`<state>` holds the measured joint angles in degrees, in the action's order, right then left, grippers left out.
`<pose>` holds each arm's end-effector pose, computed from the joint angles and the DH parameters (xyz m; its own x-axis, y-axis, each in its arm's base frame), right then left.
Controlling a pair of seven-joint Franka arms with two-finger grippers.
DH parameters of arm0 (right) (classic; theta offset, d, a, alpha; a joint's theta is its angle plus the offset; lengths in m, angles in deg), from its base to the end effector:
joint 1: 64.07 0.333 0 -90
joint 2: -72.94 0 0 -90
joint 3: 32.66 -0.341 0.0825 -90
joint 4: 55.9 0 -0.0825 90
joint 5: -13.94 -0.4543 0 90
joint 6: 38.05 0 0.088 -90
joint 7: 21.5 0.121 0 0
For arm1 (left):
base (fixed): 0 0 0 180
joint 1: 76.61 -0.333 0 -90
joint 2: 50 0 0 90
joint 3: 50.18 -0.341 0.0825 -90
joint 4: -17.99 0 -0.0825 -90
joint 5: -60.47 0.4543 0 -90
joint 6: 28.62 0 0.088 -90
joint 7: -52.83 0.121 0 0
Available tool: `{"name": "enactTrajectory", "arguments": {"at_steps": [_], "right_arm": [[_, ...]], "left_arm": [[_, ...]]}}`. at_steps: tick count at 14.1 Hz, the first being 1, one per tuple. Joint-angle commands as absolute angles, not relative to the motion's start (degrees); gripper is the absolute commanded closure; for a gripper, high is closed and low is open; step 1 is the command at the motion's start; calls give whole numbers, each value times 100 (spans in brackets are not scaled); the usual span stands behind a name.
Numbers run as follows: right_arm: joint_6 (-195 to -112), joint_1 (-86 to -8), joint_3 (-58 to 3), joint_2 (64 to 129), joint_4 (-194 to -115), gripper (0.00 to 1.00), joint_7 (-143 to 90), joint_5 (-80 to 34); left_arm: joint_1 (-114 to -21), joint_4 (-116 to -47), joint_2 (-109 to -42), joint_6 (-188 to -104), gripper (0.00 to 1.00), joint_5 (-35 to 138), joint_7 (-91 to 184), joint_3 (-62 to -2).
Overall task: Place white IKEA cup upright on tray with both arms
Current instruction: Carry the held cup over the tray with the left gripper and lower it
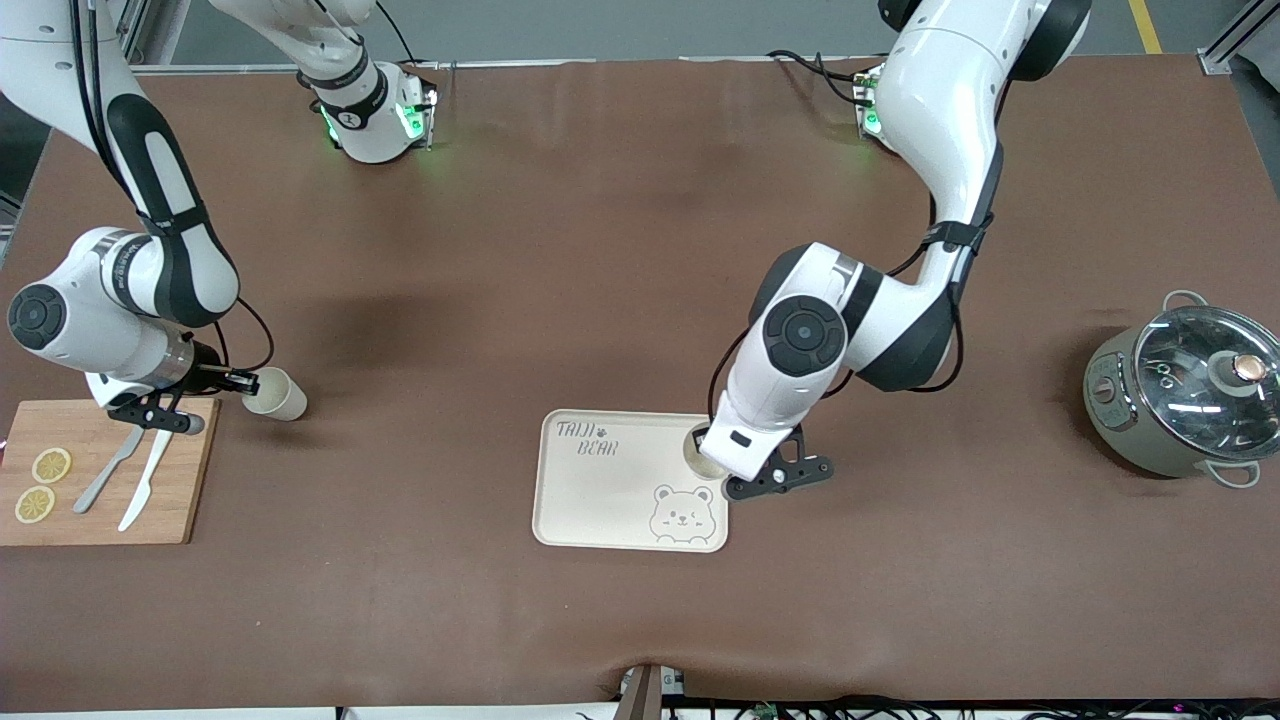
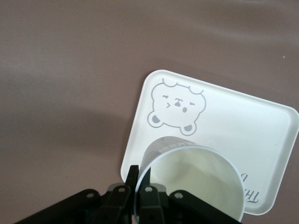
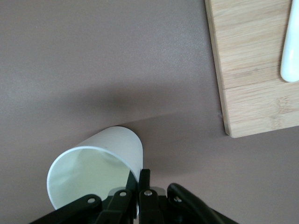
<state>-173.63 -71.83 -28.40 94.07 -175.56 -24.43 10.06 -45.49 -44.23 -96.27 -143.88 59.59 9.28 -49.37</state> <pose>0.6142 -0.1299 0.1936 0.9753 -0.2022 -0.0887 -0.2048 -0.9786 -0.0207 0.7331 -0.4537 0.3335 0.9743 0.2147 0.0683 0.2075 -0.9732 0.0991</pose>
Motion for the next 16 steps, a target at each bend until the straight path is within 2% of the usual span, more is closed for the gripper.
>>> {"name": "enactTrajectory", "arguments": {"at_steps": [1, 3, 13, 16], "right_arm": [[-16720, -7137, -2818, 9359, -17176, 100, -2475, 963], [-16322, -7137, -2818, 9368, -16946, 100, -2457, 963], [-15671, -7154, -2818, 9342, -16481, 100, -2475, 963], [-14829, -7137, -2818, 9351, -15963, 100, -2449, 963]], "left_arm": [[-4401, -4221, -9878, -14726, 100, 6003, 723, -4966], [-4383, -4230, -9983, -14964, 100, 6003, 678, -4974], [-4357, -4248, -10545, -15851, 100, 6021, 731, -5010], [-4357, -4256, -10634, -15914, 100, 6047, 748, -5018]]}}
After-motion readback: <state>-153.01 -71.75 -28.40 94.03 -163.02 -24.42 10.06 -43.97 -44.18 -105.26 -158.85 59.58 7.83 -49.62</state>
